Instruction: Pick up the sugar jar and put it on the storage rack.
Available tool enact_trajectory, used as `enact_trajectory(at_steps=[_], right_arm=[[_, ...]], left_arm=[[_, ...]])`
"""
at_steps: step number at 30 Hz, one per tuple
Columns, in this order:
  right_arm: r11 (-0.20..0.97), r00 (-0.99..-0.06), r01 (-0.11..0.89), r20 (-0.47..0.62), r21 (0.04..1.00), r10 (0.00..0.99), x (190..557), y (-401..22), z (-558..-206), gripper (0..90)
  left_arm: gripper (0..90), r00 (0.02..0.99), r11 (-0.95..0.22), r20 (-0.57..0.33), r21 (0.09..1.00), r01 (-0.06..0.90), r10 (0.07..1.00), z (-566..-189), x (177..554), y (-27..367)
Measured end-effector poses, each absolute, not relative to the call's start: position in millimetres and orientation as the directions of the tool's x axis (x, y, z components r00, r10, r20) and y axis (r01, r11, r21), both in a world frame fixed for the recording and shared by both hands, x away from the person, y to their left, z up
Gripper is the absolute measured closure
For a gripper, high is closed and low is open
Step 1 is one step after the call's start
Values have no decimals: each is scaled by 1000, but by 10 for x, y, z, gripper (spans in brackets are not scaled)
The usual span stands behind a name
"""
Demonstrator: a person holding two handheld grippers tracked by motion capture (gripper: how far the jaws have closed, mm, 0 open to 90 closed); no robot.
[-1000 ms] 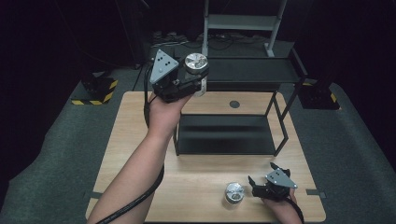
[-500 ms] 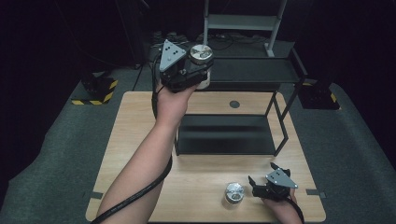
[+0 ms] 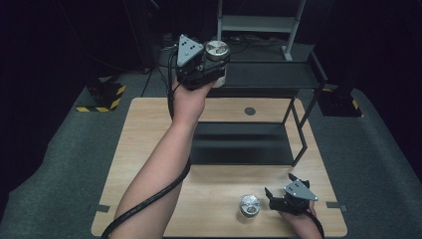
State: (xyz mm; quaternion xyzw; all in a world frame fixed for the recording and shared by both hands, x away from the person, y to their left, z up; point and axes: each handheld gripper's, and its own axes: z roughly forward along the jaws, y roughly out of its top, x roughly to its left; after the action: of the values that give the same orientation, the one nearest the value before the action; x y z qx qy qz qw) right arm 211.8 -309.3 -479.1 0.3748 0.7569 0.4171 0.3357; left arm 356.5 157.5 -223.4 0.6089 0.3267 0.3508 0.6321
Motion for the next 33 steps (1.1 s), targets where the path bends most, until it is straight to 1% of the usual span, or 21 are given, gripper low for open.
enact_trajectory(at_steps=[5, 25, 33], right_arm=[[372, -495, 286, -196, 883, 847, 2117, -3095, -4792, 0], [372, -497, 285, -196, 883, 845, 2118, -3100, -4793, 0], [372, -499, 286, -195, 883, 845, 2121, -3102, -4791, 0]], left_arm=[[346, 528, -1, 26, 999, -47, 849, -2233, 3620, 1542], [346, 505, 8, 8, 1000, -30, 863, -2301, 3748, 1506], [346, 505, 22, -12, 1000, -14, 863, -2359, 3786, 1517]])
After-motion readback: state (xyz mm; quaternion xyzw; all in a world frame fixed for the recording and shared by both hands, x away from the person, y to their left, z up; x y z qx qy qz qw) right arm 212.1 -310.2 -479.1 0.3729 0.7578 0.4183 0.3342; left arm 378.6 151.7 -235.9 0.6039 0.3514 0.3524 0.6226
